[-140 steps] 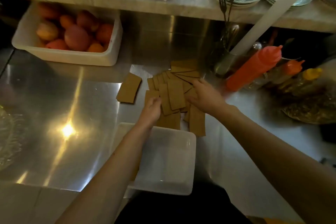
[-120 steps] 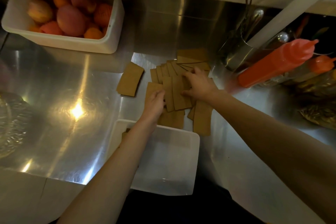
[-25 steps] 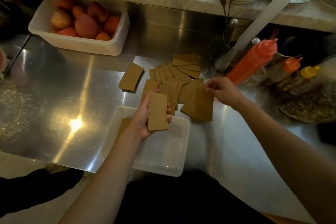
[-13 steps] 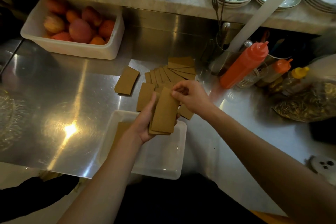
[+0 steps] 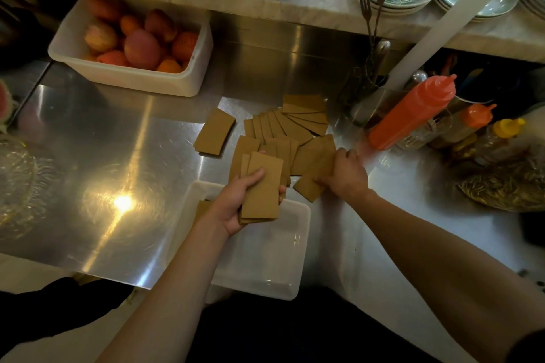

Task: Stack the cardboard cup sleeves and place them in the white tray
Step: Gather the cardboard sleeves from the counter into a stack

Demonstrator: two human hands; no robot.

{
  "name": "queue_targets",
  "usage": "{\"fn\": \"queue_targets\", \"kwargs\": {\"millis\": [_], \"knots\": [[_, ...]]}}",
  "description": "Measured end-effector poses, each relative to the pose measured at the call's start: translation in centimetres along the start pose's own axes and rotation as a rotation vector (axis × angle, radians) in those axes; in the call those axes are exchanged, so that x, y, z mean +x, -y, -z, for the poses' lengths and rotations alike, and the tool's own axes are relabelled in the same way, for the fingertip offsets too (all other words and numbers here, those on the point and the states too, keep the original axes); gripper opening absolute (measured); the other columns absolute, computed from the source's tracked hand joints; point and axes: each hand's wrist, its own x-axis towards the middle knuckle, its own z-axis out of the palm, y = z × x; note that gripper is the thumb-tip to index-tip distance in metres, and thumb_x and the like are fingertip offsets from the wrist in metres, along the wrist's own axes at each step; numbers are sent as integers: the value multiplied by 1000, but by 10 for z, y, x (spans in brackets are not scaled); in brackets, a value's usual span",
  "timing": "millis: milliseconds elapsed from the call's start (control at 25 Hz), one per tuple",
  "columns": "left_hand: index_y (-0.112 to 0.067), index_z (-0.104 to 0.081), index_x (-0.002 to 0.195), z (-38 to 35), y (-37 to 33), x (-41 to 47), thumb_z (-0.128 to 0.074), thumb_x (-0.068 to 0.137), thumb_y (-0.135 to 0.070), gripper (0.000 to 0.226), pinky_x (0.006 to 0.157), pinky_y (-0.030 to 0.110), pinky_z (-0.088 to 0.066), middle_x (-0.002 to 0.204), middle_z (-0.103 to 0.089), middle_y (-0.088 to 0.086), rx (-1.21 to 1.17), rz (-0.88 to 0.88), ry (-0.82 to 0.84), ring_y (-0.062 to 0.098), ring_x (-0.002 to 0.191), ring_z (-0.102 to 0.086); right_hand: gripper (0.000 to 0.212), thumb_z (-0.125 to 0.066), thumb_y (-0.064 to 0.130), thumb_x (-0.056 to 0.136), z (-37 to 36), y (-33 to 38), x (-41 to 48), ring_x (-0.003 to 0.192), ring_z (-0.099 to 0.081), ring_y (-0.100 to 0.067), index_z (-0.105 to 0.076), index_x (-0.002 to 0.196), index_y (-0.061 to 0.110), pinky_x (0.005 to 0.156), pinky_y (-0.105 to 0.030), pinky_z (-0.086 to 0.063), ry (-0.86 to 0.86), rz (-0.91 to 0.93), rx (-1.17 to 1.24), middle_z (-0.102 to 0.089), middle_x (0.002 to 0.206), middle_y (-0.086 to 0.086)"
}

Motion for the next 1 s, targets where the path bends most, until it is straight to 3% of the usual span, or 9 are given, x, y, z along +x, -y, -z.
{"fn": "queue_targets", "kwargs": {"millis": [80, 160, 240, 360, 440, 600, 800, 1000], "knots": [[-31, -51, 133, 1, -2, 3, -55, 95, -19, 40, 70, 43, -60, 109, -66, 18, 15, -12, -13, 30, 82, -71, 70, -80, 38, 74, 7, -1, 1, 105, -53, -26, -41, 126, 12, 83, -37, -50, 13, -38, 260, -50, 119, -9], [-31, -51, 133, 4, -4, 5, -56, 94, -20, 41, 71, 43, -60, 113, -64, 18, 6, -7, -30, 31, 85, -71, 58, -78, 23, 78, 25, -2, 2, 103, -55, -24, -43, 123, 12, 79, -33, -51, 154, -71, 618, -51, 115, -6], [-30, -51, 134, 7, -4, 7, -57, 93, -21, 43, 71, 43, -60, 117, -63, 19, -9, -9, -40, 31, 87, -71, 60, -78, 16, 78, 50, -1, 1, 104, -57, -22, -44, 128, 11, 79, -32, -54, 245, -56, 821, -52, 116, -5], [-33, -52, 133, 9, -5, 8, -57, 93, -21, 42, 70, 43, -59, 123, -60, 18, -3, -26, -51, 31, 89, -70, 62, -76, 18, 79, 88, 9, -3, 106, -56, -22, -46, 132, 10, 85, -35, -55, 242, 49, 867, -52, 121, -5], [-33, -53, 132, 9, -5, 10, -56, 94, -21, 40, 70, 42, -59, 123, -62, 17, 2, -37, -58, 32, 90, -69, 56, -74, 22, 80, 105, 23, -9, 107, -58, -22, -50, 129, 10, 87, -37, -54, 334, 179, 866, -55, 122, -5], [-23, -52, 134, 9, -8, 12, -55, 95, -27, 40, 68, 40, -58, 121, -67, 14, 70, -6, -102, 28, 93, -70, 33, -69, 19, 85, 116, 62, -25, 97, -64, -14, -58, 115, 12, 73, -24, -54, 496, 365, 817, -62, 107, 0], [-18, -63, 115, 7, -9, 7, -49, 97, -32, 27, 64, 36, -54, 93, -74, 10, 20, 18, -92, 25, 74, -67, 33, -68, 19, 86, 107, 73, -28, 98, -66, -15, -58, 115, 8, 75, -26, -57, 467, 371, 838, -66, 106, -3], [-20, -75, 92, 13, -13, -2, -51, 94, -29, 26, 59, 33, -51, 85, -67, 14, -105, -20, -79, 24, 67, -58, 26, -63, 14, 91, 109, 76, -23, 93, -66, -14, -57, 115, 7, 71, -24, -56, 455, 324, 922, -66, 101, -1]]}}
